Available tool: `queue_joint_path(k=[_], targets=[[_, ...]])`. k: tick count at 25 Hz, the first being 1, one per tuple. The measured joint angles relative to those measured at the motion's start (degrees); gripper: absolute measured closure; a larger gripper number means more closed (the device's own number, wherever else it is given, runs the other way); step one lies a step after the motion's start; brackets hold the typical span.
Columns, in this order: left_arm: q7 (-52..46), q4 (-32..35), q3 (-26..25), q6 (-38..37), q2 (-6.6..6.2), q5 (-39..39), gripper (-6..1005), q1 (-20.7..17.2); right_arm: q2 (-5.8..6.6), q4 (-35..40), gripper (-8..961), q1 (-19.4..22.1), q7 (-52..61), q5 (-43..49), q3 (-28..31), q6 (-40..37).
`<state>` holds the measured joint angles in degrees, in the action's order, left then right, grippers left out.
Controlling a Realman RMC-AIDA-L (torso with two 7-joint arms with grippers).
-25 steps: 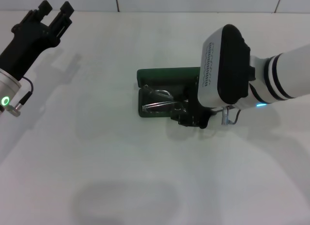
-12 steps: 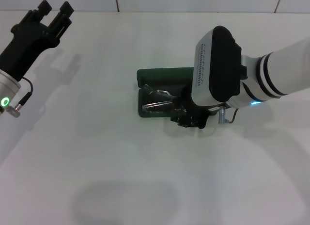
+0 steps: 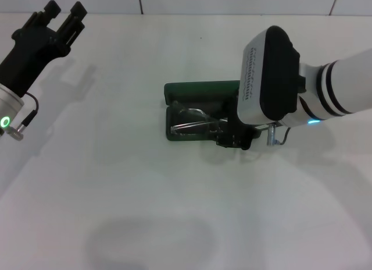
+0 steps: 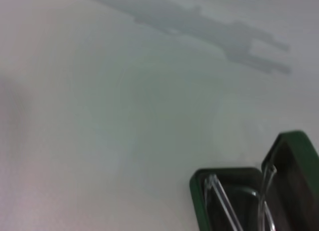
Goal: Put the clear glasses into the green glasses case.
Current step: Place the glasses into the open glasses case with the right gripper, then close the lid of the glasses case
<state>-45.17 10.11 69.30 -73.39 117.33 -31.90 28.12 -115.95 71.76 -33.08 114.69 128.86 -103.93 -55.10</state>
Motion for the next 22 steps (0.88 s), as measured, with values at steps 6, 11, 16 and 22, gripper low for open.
queue_joint_path(k=[6, 11, 16, 22], targets=[[0.0, 0.0, 0.1, 0.0, 0.0, 0.0, 354, 0.4, -0.19, -4.2, 547, -2.5, 0.0, 0.0, -0.6, 0.8], [0.0, 0.0, 0.0, 0.0, 0.0, 0.0, 353, 0.4, -0.22, -4.7, 547, -3.0, 0.0, -0.2, -0.7, 1.0], [0.0, 0.0, 0.0, 0.0, -0.08, 0.0, 353, 0.3, -0.09, -0.7, 547, -0.9, 0.0, -0.3, -0.2, 0.6], [0.3, 0.0, -0.2, 0.0, -0.04, 0.3, 353, -0.1, 0.13, 5.9, 546, 3.9, -1.6, -2.2, 3.8, -3.8]])
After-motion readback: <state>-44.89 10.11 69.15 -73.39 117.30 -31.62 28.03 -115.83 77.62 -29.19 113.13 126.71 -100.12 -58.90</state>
